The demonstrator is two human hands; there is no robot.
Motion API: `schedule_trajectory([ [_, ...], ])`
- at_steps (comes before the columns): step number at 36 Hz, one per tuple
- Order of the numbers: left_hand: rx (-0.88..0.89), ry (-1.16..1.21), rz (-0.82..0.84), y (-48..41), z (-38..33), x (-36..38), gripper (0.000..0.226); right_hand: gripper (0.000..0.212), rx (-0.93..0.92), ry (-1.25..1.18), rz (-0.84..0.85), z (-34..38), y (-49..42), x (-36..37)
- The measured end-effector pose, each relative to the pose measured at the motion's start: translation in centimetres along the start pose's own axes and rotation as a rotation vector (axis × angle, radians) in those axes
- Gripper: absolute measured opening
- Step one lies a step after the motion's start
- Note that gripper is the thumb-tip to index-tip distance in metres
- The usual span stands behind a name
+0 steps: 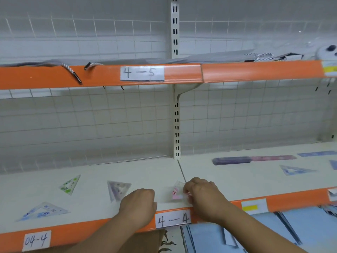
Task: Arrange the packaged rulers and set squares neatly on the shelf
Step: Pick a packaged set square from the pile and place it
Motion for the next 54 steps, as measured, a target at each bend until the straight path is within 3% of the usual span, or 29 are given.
schedule_trajectory([
  [21,0.152,0.002,0.058,-2.8,-14.6,1.2,0.019,0.037,0.142,0.015,-0.008,-13.3,7.4,-2.2],
  [30,0.251,-0.004,0.052,-7.4,-19.4,1.7,0.024,0.047,0.24,0.037,-0.02,-18.8,6.9,-2.8],
  [43,0.363,-0.001,0.063,-15.5,-25.9,2.5,0.027,0.04,0.367,-0.062,-0.067,-26.1,5.3,-4.4],
  [54,0.296,-0.003,0.091,-18.0,-29.1,3.5,0.029,0.031,0.247,-0.092,-0.005,-30.5,3.3,-3.4],
])
Point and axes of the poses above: each hand's wrist, its own y-axis away from the middle knuckle, its own x-axis out of the palm, z = x × y, the point moved 6 cm from there along -y, towards the middle knuckle, and after that the axes turned 1 degree about -x, right-handed, at the moved point
